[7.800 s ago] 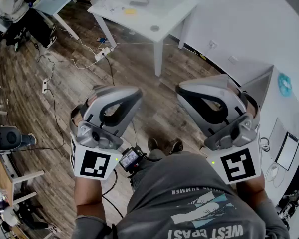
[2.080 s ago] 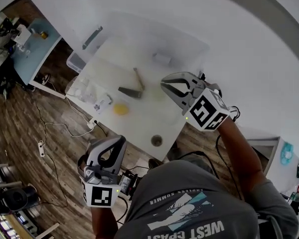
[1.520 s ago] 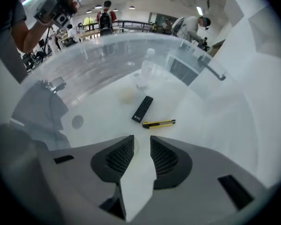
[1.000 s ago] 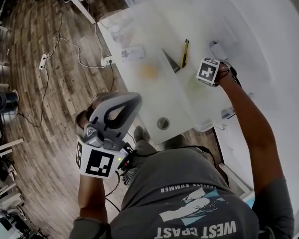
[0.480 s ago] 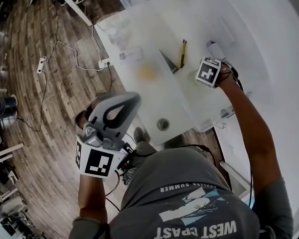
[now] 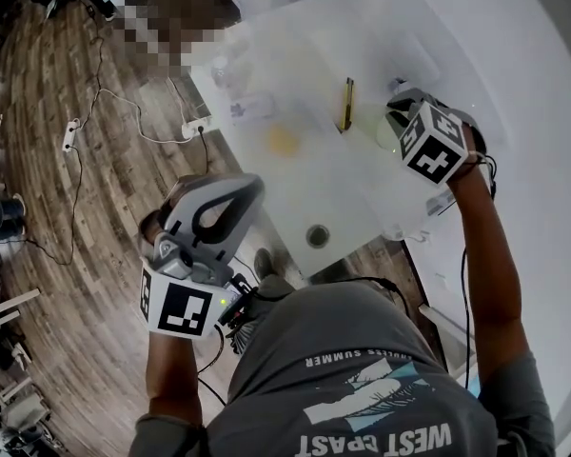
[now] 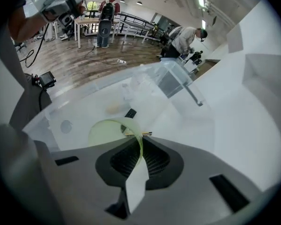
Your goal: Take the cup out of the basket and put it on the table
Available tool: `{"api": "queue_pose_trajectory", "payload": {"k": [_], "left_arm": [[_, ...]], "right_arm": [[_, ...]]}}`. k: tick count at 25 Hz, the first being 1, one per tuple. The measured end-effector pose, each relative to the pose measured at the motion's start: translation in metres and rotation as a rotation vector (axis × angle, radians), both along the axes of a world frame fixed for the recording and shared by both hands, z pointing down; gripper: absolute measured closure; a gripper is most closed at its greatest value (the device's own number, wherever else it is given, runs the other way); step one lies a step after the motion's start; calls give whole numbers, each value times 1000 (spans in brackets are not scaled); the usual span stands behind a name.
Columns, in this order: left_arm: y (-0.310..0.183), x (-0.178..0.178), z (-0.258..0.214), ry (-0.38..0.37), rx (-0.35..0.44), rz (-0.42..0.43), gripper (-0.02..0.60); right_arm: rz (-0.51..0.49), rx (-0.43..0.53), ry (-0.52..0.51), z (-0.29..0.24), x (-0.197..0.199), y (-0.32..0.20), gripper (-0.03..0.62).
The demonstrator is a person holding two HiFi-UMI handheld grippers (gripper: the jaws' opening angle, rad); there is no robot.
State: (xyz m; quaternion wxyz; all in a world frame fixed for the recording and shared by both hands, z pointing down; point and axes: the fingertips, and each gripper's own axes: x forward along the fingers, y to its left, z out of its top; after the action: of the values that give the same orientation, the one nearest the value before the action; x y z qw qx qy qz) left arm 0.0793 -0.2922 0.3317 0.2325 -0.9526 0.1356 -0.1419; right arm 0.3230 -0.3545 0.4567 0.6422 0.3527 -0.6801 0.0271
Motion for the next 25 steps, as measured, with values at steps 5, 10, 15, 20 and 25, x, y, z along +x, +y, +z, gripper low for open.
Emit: {"api": "queue_pose_trajectory", "payload": {"k": [5,10,15,20,25], "left_arm": [[1,-29,0,5,1,-5,555],[4,-57,3,14,2,-20,555],[7,-82,7,10,4,-38,555],[15,-103,11,37,-6,-69,555],[18,-122,16,29,-12,-95,555]], "right_arm": [[8,179,0,-75,-34,-4,568],[-28,314,-21,-122,-89,3,568],[-101,326,-65,-124,-149,14,568],[-141,274,-72,-90,-193,30,568],[-172,169,-56,-29,-216,36,568]]}}
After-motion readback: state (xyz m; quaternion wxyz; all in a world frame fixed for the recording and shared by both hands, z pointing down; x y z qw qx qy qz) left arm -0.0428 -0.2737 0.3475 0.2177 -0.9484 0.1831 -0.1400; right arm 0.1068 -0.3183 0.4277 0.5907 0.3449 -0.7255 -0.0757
